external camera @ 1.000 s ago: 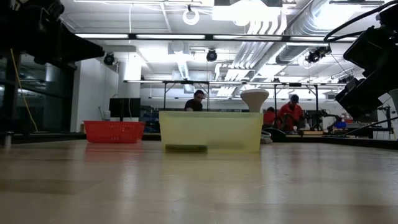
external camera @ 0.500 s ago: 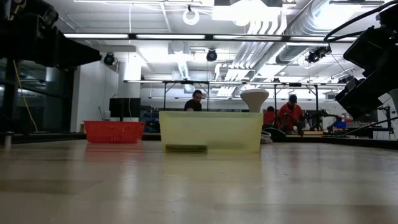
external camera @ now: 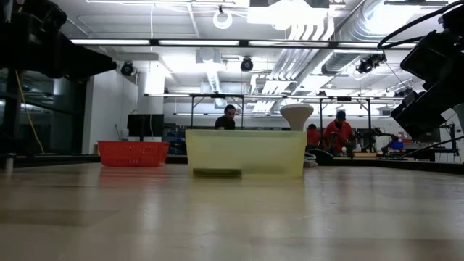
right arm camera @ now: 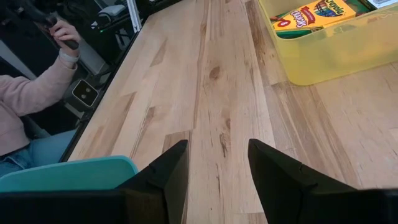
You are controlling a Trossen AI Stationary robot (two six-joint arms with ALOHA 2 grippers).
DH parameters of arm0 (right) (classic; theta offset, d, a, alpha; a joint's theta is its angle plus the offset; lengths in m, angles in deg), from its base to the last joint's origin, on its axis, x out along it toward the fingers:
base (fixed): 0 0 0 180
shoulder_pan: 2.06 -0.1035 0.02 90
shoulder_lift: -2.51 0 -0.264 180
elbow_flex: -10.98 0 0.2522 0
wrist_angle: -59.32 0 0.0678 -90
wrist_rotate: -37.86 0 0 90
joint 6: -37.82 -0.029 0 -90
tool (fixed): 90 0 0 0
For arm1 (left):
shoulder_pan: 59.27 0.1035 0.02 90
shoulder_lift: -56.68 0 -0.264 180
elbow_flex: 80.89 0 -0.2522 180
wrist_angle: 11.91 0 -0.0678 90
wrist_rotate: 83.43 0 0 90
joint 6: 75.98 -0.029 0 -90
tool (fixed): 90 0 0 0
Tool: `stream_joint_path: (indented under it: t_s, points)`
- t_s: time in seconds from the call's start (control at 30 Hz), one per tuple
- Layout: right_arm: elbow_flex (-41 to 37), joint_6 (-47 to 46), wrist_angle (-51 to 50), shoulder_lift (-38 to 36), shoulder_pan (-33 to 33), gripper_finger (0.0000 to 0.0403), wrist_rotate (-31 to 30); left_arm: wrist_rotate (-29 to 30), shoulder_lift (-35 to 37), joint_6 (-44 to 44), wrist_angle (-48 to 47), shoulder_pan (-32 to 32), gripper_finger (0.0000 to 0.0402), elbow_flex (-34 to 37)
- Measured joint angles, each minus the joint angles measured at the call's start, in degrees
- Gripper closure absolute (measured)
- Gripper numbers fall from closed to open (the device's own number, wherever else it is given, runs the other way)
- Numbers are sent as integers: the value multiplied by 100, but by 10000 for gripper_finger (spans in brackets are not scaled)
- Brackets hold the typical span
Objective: Pick & Place School Supplies
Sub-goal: Return to Home Position
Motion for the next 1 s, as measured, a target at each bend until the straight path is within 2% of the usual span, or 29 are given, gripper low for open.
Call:
stream_joint_path:
  t_s: [0.2,0.4,0.53,0.73,1.0]
  points:
    - [0,0,1,-1,-1,247,1,-967,0,-581,-1,-148,266,4]
    - [0,0,0,-2,-1,247,1,-1044,0,-1048,-2,-213,266,7]
    - [0,0,1,-2,0,247,2,-1124,0,-1063,-5,-213,266,9]
    - [0,0,2,0,0,247,0,-2511,0,-1265,-150,-208,266,9]
    - [0,0,0,0,-2,247,0,-2546,0,-1099,-153,89,266,9]
